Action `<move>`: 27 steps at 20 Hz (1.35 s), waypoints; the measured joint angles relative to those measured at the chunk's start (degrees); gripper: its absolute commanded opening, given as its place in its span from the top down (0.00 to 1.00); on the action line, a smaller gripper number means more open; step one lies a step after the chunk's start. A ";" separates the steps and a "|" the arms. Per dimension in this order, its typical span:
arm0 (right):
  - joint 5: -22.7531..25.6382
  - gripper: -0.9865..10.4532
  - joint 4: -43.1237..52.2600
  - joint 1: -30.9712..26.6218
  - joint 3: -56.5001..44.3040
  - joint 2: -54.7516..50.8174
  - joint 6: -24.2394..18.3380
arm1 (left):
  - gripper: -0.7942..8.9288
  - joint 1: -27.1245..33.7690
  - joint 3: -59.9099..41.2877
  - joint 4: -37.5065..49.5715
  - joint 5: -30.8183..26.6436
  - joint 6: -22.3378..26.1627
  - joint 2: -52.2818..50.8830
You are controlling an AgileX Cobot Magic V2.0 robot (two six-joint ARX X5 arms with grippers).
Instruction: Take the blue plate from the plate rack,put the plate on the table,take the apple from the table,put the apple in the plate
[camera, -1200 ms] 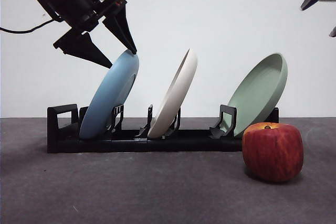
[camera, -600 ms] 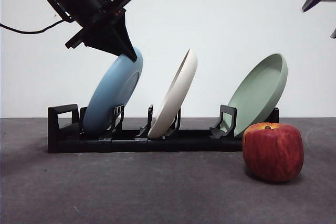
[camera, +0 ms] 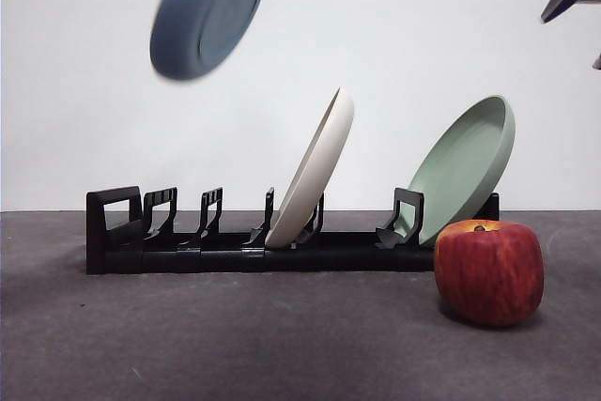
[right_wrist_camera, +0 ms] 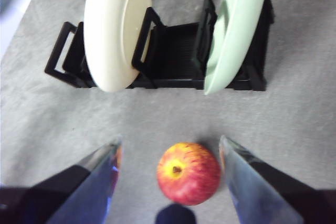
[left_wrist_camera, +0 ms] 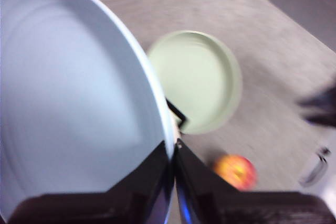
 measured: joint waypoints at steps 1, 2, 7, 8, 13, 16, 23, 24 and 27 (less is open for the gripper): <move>1.31 0.64 -0.02 0.00 0.00 0.00 -0.07 | 0.93 -1.53 0.07 -2.84 -0.39 0.68 -2.10; 2.89 0.64 -0.02 0.00 0.00 0.00 -0.13 | 0.93 -3.32 0.07 -5.70 -2.19 1.27 -3.91; 6.32 0.64 -0.02 -0.02 0.00 0.00 -0.15 | 0.93 -16.98 0.04 -17.05 -21.70 2.01 -10.16; 6.29 0.64 -0.02 -0.02 0.00 0.00 -0.15 | 0.93 -19.91 -0.09 -18.29 -24.09 1.51 -10.88; 6.29 0.64 -0.02 -0.02 0.00 0.00 -0.15 | 0.93 -36.33 -1.42 -22.73 -44.17 -6.01 -11.50; 6.29 0.64 -0.02 -0.02 0.00 0.00 -0.15 | 0.93 -44.70 -6.27 -22.73 -51.21 -11.69 -11.54; 6.29 0.64 -0.46 -0.02 0.00 0.00 -0.15 | 0.93 -50.66 -27.36 -11.91 -52.76 -18.78 -11.50; 6.29 0.64 -0.46 -0.02 0.00 0.00 -0.15 | 0.93 -50.66 -30.29 -8.96 -51.60 -19.02 -11.45; 6.27 0.64 -0.55 -0.02 0.00 0.00 -0.15 | 0.93 -50.64 -37.44 -0.28 -47.67 -18.93 -9.44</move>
